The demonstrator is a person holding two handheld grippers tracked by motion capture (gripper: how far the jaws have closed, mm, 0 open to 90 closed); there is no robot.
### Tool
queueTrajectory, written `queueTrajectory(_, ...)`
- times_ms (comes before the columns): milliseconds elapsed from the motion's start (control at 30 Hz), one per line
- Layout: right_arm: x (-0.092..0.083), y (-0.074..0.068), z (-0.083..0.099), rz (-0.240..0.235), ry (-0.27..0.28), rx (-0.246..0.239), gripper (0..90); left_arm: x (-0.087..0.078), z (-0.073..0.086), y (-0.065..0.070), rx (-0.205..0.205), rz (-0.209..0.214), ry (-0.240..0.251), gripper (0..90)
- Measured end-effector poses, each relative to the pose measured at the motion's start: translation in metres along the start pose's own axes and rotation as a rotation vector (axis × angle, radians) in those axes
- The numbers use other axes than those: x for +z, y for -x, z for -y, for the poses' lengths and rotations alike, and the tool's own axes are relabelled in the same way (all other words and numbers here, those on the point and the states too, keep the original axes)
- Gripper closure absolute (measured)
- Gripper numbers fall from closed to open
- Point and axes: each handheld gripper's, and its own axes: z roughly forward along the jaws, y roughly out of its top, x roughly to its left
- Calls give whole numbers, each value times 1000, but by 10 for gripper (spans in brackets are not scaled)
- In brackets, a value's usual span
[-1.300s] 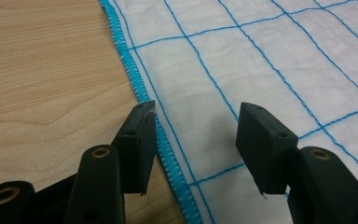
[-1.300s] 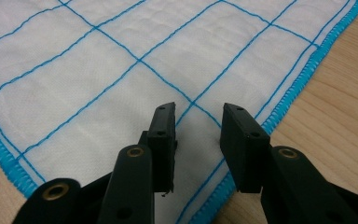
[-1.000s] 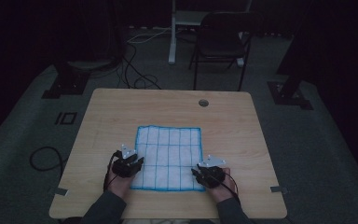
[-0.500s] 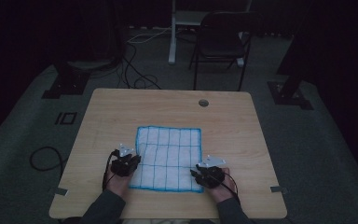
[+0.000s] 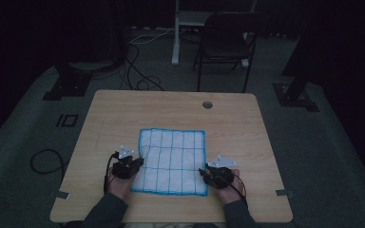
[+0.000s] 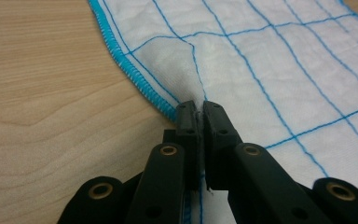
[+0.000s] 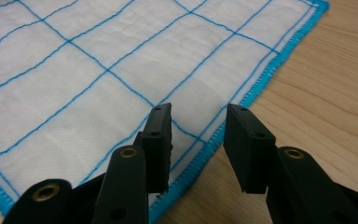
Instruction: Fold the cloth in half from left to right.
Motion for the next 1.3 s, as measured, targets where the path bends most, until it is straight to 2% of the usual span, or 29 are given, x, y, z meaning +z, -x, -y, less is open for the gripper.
queueTrajectory(300,0,7,1,31,-1,21,648,-8,-9,8,27,20,36,867)
queueTrajectory(467,3,3,1,37,-12,2,659,-11,-15,14,41,29,55,867)
queueTrajectory(933,5,2,1,33,-30,-2,665,-19,-31,28,79,55,96,868)
queueTrajectory(1300,5,3,1,31,-33,3,667,-22,-45,46,118,89,121,868)
